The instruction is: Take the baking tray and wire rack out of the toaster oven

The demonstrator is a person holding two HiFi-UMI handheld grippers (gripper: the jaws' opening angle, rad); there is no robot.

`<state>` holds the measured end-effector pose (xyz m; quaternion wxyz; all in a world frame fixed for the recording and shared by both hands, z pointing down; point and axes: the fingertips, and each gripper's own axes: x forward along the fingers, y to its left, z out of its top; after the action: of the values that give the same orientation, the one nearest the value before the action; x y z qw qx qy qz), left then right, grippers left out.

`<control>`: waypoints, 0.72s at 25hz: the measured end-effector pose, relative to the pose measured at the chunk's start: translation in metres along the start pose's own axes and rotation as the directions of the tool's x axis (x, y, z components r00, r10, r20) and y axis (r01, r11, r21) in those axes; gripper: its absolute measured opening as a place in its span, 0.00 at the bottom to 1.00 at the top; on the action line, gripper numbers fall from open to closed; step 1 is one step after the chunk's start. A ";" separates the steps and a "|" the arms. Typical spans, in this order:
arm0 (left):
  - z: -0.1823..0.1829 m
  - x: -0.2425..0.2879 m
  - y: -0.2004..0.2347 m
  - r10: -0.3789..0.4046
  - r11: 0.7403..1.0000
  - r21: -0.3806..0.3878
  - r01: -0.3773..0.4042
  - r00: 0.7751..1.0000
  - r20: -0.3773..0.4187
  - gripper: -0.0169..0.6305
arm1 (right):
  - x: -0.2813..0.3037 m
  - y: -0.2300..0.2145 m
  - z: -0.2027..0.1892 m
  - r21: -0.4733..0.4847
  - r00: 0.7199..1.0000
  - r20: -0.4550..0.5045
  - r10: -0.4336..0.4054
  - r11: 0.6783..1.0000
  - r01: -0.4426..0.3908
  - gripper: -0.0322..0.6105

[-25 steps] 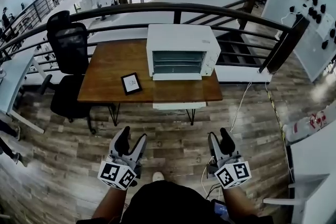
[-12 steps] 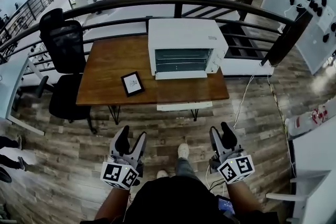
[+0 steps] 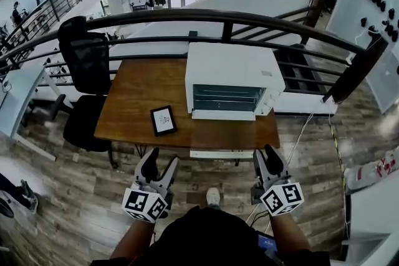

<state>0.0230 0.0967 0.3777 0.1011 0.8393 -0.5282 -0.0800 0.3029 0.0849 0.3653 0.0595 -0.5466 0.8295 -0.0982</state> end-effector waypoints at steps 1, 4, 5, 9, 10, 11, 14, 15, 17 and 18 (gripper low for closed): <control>0.001 0.009 0.000 -0.001 1.000 0.000 0.001 1.000 0.001 0.45 | 0.008 -0.007 0.002 0.001 1.000 0.002 0.004 1.000 -0.004 0.29; -0.001 0.032 0.004 0.009 1.000 -0.007 -0.009 1.000 -0.004 0.45 | 0.030 -0.021 0.002 -0.037 1.000 -0.008 0.029 0.999 -0.029 0.30; -0.002 0.039 0.005 0.013 1.000 -0.008 -0.014 1.000 -0.008 0.45 | 0.036 -0.024 0.000 -0.058 0.999 -0.016 0.039 0.998 -0.040 0.30; -0.009 0.067 0.006 0.027 1.000 -0.014 -0.027 0.999 -0.024 0.44 | 0.061 -0.044 -0.007 -0.028 0.997 -0.047 0.059 0.998 -0.061 0.30; -0.011 0.075 0.005 0.030 0.999 -0.014 -0.030 0.999 -0.028 0.44 | 0.067 -0.050 -0.010 -0.012 0.997 -0.054 0.061 0.998 -0.061 0.30; -0.014 0.083 0.004 0.031 0.999 -0.014 -0.032 0.999 -0.035 0.44 | 0.074 -0.056 -0.013 0.000 0.996 -0.061 0.064 0.998 -0.064 0.29; -0.025 0.104 0.001 0.035 0.999 -0.017 -0.036 0.998 -0.059 0.44 | 0.090 -0.070 -0.021 0.036 0.993 -0.085 0.081 0.996 -0.078 0.29; -0.029 0.111 0.000 0.039 0.999 -0.020 -0.040 0.997 -0.067 0.44 | 0.095 -0.074 -0.024 0.050 0.992 -0.093 0.089 0.995 -0.084 0.29; -0.038 0.124 -0.001 0.049 0.998 -0.031 -0.052 0.995 -0.081 0.44 | 0.104 -0.082 -0.030 0.092 0.989 -0.105 0.102 0.991 -0.092 0.29; -0.044 0.130 0.000 0.055 0.997 -0.047 -0.060 0.995 -0.087 0.44 | 0.109 -0.087 -0.034 0.122 0.988 -0.111 0.108 0.988 -0.094 0.29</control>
<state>0.0898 -0.0171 0.4161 0.1469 0.8236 -0.5451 -0.0541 0.3305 -0.0450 0.4189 0.0473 -0.4926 0.8512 -0.1749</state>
